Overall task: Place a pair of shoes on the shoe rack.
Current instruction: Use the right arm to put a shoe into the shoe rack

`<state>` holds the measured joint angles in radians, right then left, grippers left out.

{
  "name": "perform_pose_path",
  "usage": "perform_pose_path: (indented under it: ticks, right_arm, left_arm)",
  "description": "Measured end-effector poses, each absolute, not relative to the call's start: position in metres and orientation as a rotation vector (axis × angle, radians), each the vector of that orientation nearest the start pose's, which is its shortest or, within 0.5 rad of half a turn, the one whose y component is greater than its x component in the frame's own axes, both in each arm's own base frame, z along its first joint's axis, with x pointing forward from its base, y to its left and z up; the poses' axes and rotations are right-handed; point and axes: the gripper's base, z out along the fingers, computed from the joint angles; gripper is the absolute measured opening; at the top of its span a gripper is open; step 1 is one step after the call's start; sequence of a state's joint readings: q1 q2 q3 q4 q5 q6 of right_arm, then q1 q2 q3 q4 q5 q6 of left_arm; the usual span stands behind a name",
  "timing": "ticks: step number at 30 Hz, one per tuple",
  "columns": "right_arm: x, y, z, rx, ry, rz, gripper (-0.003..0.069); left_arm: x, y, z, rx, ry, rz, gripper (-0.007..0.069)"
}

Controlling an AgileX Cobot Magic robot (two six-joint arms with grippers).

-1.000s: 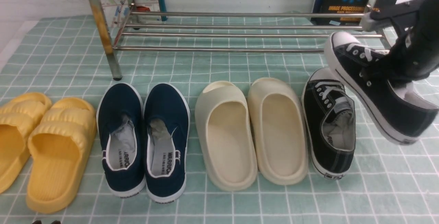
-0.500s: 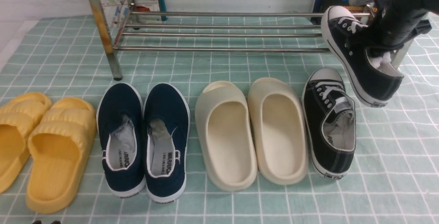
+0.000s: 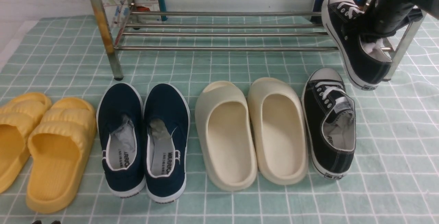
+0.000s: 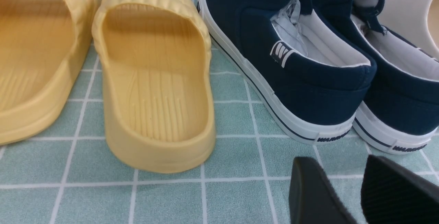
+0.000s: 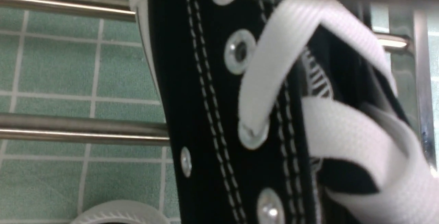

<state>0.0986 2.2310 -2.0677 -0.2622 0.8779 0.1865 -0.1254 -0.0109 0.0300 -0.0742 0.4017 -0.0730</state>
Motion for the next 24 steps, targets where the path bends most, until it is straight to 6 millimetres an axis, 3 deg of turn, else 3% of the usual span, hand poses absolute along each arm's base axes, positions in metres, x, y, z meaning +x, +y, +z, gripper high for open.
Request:
perform_pose_path:
  ticks: [14,18,22,24]
  right_arm:
    - [0.518,0.029,0.248,0.169,2.399,-0.192,0.0066]
    - [0.522,0.03,0.248,0.165,2.355,-0.173,0.0156]
    - [0.523,0.03,0.248,0.183,2.349,-0.161,0.0379]
    - [0.523,0.03,0.249,0.187,2.348,-0.155,0.0424]
  left_arm:
    - [0.051,-0.009,0.168,0.005,1.909,-0.208,0.0239]
    - [0.051,-0.009,0.168,0.005,1.909,-0.208,0.0239]
    - [0.051,-0.009,0.168,0.005,1.909,-0.208,0.0239]
    - [0.051,-0.009,0.168,0.005,1.909,-0.208,0.0239]
